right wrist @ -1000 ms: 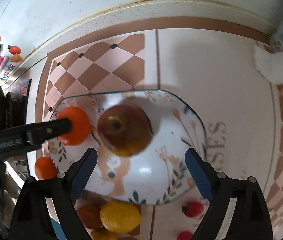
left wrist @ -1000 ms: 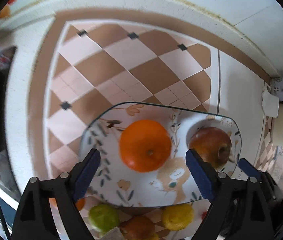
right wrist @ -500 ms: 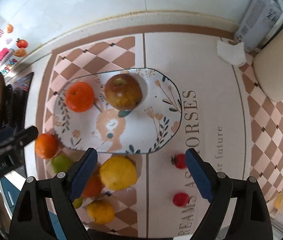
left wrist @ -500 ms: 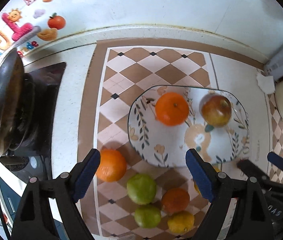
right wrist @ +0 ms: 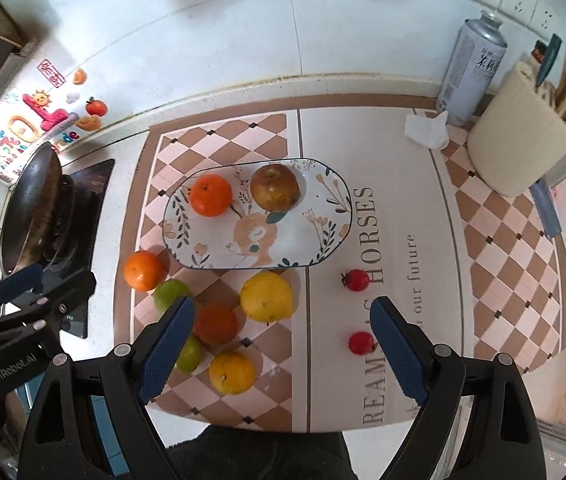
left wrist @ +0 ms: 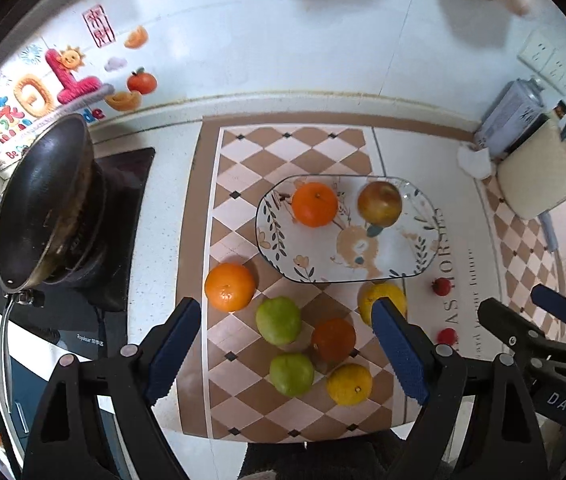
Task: Organize fruits
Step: 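Lift both tools back from the plate toward the fruit group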
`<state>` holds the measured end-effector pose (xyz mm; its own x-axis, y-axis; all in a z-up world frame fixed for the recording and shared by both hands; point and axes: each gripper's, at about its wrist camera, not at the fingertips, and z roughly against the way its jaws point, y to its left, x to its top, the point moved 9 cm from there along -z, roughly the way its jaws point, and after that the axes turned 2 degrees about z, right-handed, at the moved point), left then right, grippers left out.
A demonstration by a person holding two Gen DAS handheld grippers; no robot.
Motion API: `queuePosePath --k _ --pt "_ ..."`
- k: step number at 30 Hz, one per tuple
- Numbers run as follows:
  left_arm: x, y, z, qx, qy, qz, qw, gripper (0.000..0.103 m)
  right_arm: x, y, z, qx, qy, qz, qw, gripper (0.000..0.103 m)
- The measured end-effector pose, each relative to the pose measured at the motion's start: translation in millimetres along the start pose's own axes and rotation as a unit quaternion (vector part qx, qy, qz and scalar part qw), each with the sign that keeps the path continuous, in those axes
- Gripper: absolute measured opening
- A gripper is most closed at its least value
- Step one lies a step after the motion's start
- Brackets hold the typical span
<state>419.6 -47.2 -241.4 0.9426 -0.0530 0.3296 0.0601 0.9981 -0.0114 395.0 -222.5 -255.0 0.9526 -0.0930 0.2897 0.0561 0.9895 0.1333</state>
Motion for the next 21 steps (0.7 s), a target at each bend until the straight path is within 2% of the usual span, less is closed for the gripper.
queuePosePath --k 4,14,18,20,21 --pt "-2.3 3.8 21.2 0.003 -0.018 0.0 0.9998 0.087 -7.4 2.2 25.6 0.0 -0.019 0.002 1.0 0.091" --pt "-17.2 10.0 53.7 -0.012 -0.03 0.01 0.9994 0.087 -15.9 5.6 63.8 0.018 -0.047 -0.015 0.999 0.091" --pt "-17.4 11.4 52.8 -0.019 -0.03 0.017 0.9992 0.087 -14.3 6.0 55.9 0.037 -0.042 -0.026 0.998 0.092" --pt "-17.0 15.3 43.0 -0.011 -0.023 0.016 0.9995 0.087 -13.5 6.8 42.1 0.051 -0.034 -0.029 0.998 0.092" --pt "-17.2 18.6 35.6 -0.004 -0.018 0.016 0.9997 0.092 -13.6 6.7 31.0 0.059 -0.026 -0.032 0.997 0.091"
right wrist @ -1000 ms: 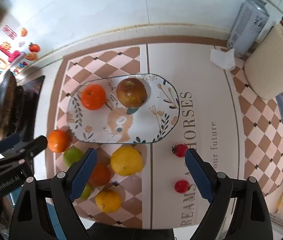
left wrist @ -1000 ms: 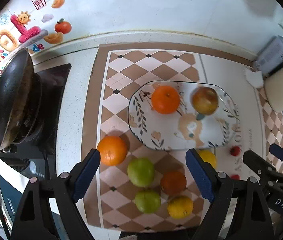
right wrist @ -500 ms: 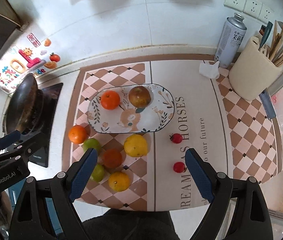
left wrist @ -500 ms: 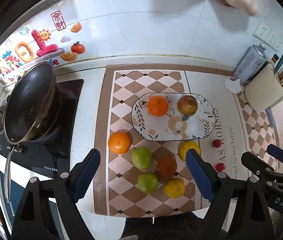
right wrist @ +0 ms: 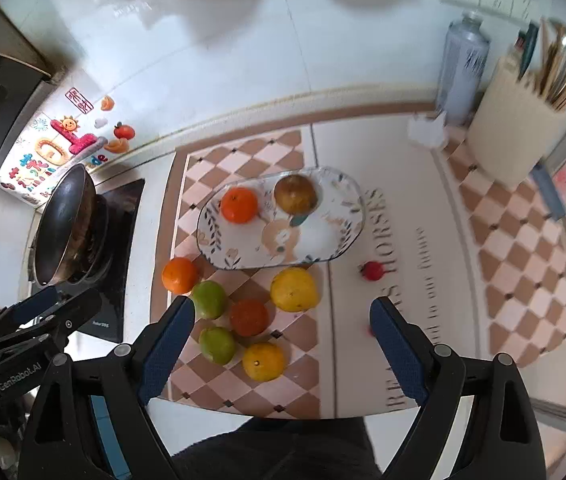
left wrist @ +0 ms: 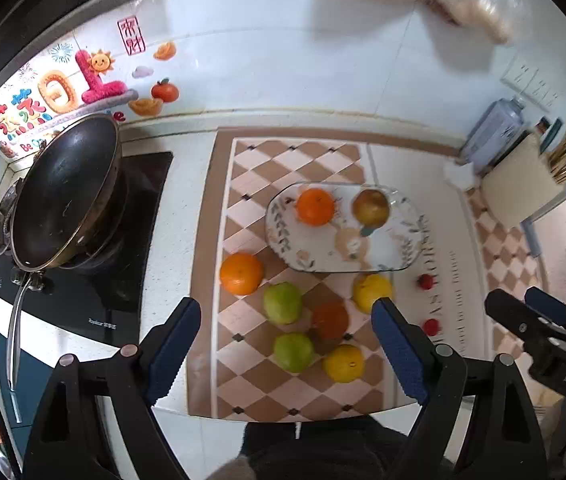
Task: Organize fruits
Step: 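Lift both tools back from the plate toward the fruit group, then grasp a green apple with the left tool while the right tool grasps a lemon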
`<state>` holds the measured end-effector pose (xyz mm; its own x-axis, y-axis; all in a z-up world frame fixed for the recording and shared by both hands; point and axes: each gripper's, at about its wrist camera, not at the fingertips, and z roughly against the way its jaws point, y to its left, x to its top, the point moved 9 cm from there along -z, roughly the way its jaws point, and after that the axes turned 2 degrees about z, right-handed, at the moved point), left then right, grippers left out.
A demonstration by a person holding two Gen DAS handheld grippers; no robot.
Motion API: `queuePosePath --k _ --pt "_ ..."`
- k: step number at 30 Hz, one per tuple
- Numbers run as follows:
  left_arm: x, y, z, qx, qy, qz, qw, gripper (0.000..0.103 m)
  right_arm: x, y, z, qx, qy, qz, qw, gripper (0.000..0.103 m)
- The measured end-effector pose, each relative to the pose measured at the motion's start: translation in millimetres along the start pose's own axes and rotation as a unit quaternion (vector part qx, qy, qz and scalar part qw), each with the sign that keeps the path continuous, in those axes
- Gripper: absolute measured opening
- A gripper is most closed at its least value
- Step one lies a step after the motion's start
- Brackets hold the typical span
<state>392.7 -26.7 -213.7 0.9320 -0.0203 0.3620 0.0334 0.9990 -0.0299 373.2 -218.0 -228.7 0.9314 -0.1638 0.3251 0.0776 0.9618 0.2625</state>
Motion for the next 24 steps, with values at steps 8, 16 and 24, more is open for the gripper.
queuePosePath --k 8,16,24 --pt "-10.4 42.5 -82.5 0.025 0.083 0.047 0.9951 0.1 -18.0 -21.1 -130.3 0.024 0.108 -0.049 0.993 0.091" --pt "-27.3 29.5 -163.1 -0.013 0.186 0.08 0.9793 0.1 -35.9 -26.9 -211.7 0.031 0.171 -0.065 0.983 0.086" --pt "-46.9 8.2 -220.3 -0.027 0.259 0.067 0.9631 0.1 -38.0 -25.9 -234.8 0.034 0.192 -0.065 0.979 0.086"
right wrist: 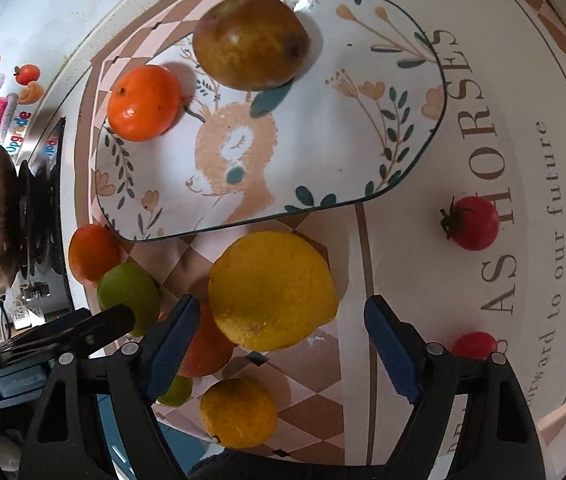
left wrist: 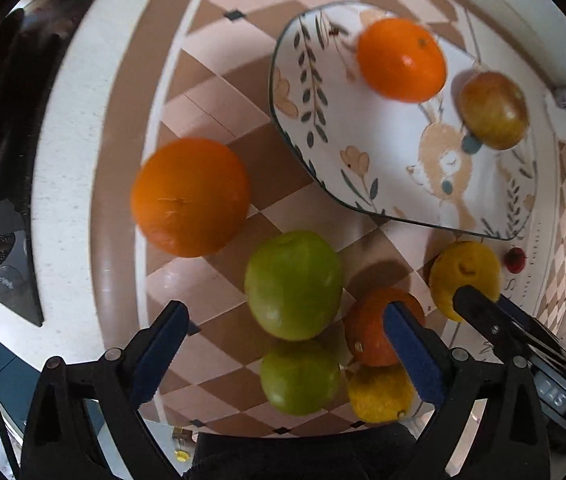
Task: Organize fruits
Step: 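Grasp a green apple with the left tool while the right tool grasps a lemon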
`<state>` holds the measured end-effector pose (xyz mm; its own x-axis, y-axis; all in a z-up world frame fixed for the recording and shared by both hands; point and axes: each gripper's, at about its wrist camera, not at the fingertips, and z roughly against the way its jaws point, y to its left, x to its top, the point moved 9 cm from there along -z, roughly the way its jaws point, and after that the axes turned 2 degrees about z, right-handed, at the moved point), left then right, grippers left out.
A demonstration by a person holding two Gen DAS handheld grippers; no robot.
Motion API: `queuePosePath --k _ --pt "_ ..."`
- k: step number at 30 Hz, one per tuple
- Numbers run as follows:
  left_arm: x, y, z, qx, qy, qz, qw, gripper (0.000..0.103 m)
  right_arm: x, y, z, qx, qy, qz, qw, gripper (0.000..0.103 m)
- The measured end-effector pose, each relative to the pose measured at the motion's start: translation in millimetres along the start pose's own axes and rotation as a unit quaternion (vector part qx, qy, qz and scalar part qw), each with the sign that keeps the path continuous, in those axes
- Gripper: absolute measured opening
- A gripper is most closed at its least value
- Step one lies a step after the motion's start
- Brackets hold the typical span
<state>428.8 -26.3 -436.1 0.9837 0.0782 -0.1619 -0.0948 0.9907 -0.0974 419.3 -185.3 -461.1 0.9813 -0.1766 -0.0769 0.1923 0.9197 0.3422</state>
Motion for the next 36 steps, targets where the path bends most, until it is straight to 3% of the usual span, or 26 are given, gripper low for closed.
queuePosePath --k 3,5,7,8,12,15,30,36 --pt "3.2 0.2 -9.2 0.0 0.0 0.0 1.0 0.099 2.7 0.3 -3.7 0.006 0.002 -0.002 1.0 0.086" --pt "4.5 0.3 -14.2 0.0 0.0 -0.001 1.0 0.091 6.5 0.6 -5.5 0.012 0.004 -0.003 1.0 0.08" --pt "5.3 0.1 -19.9 -0.002 0.003 -0.004 1.0 0.073 8.1 2.5 -10.0 0.024 0.008 -0.004 1.0 0.075" --pt "5.4 -0.1 -22.3 -0.003 0.004 -0.004 1.0 0.069 9.0 2.1 -11.5 0.023 0.009 -0.003 1.0 0.073" --pt "1.5 -5.4 -29.8 -0.028 0.006 -0.003 0.9996 0.052 9.7 3.5 -11.4 0.009 0.007 0.01 1.0 0.072" --pt "-3.0 -2.4 -29.9 -0.012 -0.003 -0.013 0.9998 0.052 3.5 -4.5 -8.2 -0.013 0.01 0.016 1.0 0.072" --pt "7.9 -5.8 -26.5 -0.009 -0.016 -0.019 0.9996 0.052 -1.1 -5.7 -14.7 -0.006 0.014 0.015 1.0 0.072" --pt "-8.2 -11.7 13.3 -0.034 -0.041 -0.028 0.9982 0.052 -5.8 4.5 7.2 0.002 -0.006 0.029 1.0 0.071"
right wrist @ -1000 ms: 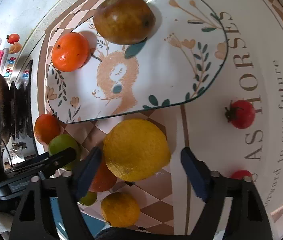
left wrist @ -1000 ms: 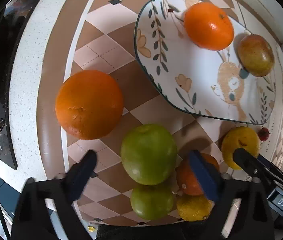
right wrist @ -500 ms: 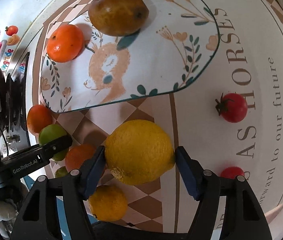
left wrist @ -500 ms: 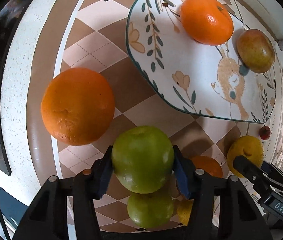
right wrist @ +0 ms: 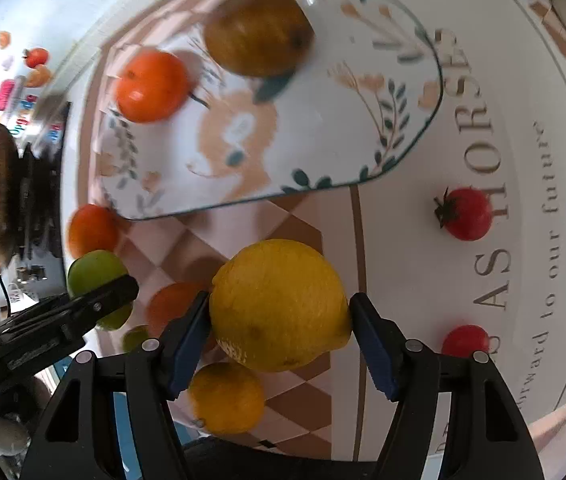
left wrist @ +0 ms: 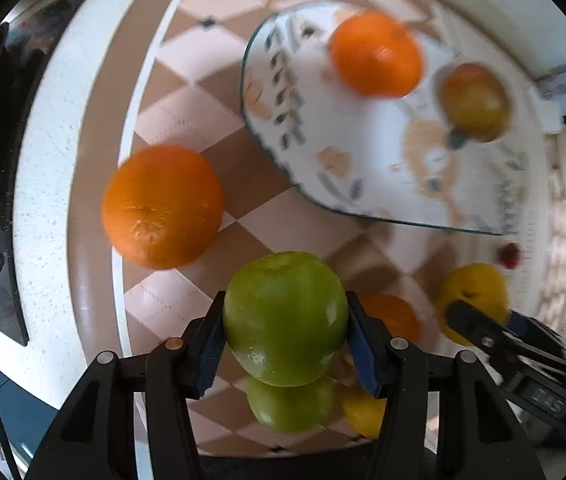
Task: Organize fruits
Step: 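Grasp a green apple with the left tool while the right tool grasps a lemon, then place the green apple on the plate with the left tool while the right tool places the lemon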
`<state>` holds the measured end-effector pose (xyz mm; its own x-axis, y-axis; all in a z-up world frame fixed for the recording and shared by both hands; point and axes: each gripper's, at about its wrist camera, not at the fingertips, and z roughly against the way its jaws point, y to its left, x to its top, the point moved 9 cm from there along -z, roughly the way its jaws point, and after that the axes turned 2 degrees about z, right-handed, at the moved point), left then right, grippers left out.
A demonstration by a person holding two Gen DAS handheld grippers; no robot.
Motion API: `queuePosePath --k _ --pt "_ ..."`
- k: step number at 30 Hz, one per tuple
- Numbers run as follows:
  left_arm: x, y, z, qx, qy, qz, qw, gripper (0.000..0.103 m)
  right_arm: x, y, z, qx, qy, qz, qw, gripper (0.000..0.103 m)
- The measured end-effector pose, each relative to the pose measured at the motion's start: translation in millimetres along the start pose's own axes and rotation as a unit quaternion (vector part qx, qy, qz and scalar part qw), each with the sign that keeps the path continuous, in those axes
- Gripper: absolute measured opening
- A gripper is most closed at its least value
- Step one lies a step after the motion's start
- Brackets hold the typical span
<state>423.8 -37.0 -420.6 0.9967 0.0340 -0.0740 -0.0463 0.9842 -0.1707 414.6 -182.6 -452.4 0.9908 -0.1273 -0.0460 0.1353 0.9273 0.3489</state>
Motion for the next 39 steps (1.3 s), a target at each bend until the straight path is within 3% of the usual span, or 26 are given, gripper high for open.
queuePosePath --k 4,8,12,19,24,31,33,35,39 --pt "10.1 -18.1 43.6 -0.021 -0.039 -0.012 0.9989 0.052 16.1 9.7 30.5 -0.011 -0.039 0.024 0.999 0.071" --pt "35.9 -33.3 62.2 -0.02 -0.059 -0.028 0.9977 0.052 44.2 10.2 41.0 -0.041 -0.065 0.043 0.996 0.071" --pt "60.9 -39.1 40.5 -0.012 -0.037 -0.024 0.9989 0.052 72.9 2.2 34.5 -0.071 -0.067 0.056 0.994 0.071" --pt "85.8 -42.8 -1.8 -0.004 0.006 -0.014 0.9999 0.052 94.5 -18.9 18.8 -0.113 -0.056 0.071 0.99 0.071" --pt "86.9 -50.3 -15.0 -0.022 0.035 -0.009 0.9991 0.052 104.2 -23.3 10.8 -0.117 -0.049 0.074 0.989 0.072" --pt "86.6 -55.2 -20.5 -0.034 0.047 0.008 0.9983 0.053 107.6 -27.9 11.4 -0.112 -0.042 0.084 0.989 0.072" --pt "84.3 -53.8 -16.5 -0.044 0.051 0.015 0.9977 0.061 105.6 -27.1 13.3 -0.103 -0.038 0.077 0.991 0.074" --pt "84.3 -53.0 -10.1 -0.05 0.048 0.014 0.9975 0.071 106.2 -27.0 18.3 -0.097 -0.04 0.07 0.992 0.083" --pt "82.0 -47.3 5.9 -0.048 0.037 0.009 0.9981 0.072 104.3 -26.1 29.1 -0.089 -0.042 0.061 0.993 0.086"
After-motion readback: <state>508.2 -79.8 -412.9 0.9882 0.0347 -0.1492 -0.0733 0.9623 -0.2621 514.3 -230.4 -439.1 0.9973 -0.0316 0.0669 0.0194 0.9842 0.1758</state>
